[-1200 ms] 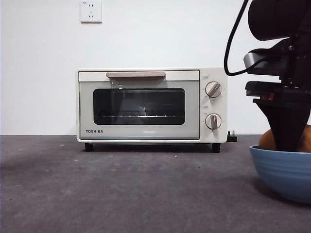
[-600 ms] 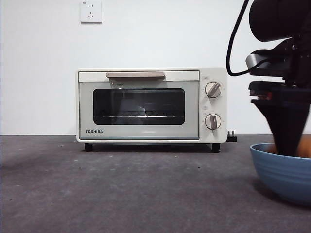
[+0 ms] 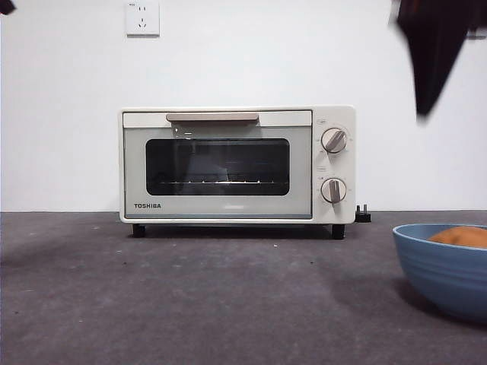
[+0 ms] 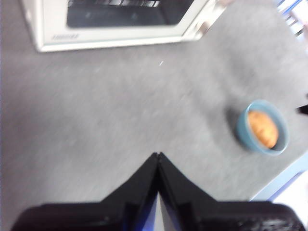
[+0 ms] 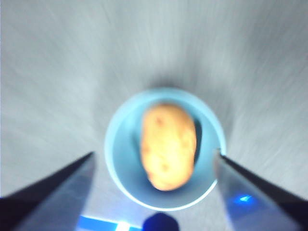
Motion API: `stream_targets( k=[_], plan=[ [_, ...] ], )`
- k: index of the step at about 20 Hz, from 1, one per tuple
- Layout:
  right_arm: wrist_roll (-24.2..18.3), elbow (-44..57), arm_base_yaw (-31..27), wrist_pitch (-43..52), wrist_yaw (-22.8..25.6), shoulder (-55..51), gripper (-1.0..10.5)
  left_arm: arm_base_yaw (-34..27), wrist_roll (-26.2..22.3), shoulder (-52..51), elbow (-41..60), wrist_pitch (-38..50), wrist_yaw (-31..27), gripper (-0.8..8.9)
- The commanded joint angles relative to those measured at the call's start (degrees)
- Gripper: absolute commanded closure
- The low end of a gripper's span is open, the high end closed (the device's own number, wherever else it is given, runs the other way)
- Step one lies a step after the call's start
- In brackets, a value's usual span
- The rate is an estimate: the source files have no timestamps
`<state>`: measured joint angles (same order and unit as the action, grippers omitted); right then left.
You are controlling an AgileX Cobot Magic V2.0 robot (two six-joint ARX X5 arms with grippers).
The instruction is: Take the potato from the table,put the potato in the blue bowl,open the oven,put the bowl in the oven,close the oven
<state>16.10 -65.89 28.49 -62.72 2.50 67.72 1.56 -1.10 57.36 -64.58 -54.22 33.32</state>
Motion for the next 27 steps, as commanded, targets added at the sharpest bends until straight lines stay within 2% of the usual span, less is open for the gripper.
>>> stream_targets(
  k=[1, 2, 5, 9, 17, 22, 27],
  plan=[
    [0.3, -4.8, 0.1, -1.8, 0.1, -4.5, 8.7, 1.0, 3.7, 3.0, -0.2, 4.6, 2.4, 8.19],
    [0.2, -6.6, 0.1, -2.1, 0.1, -6.6, 9.7, 1.5, 4.3, 4.8, -0.3, 7.0, 2.9, 8.19],
    [0.4, -9.4, 0.0, -2.4, 0.1, -13.1, 9.6, 3.4, 5.2, 13.5, -4.9, 10.7, 2.7, 8.19],
    [0.1, -9.6, 0.0, -4.9, 0.1, -19.0, 9.6, 5.8, 4.1, 27.4, -18.2, 10.5, 2.4, 8.19],
    [0.9, -9.6, 0.0, -6.1, -1.0, -22.6, 9.6, 12.3, 2.8, 46.8, -39.4, 10.1, -6.4, 8.19],
    [2.4, -9.6, 0.0, -5.9, -2.4, -22.6, 9.6, 14.8, 2.4, 51.6, -42.1, 11.2, -9.5, 8.19],
    [2.4, -9.6, 0.0, -6.0, -3.2, -22.6, 9.6, 16.5, 2.4, 55.2, -42.1, 12.2, -15.9, 8.19]
  ],
)
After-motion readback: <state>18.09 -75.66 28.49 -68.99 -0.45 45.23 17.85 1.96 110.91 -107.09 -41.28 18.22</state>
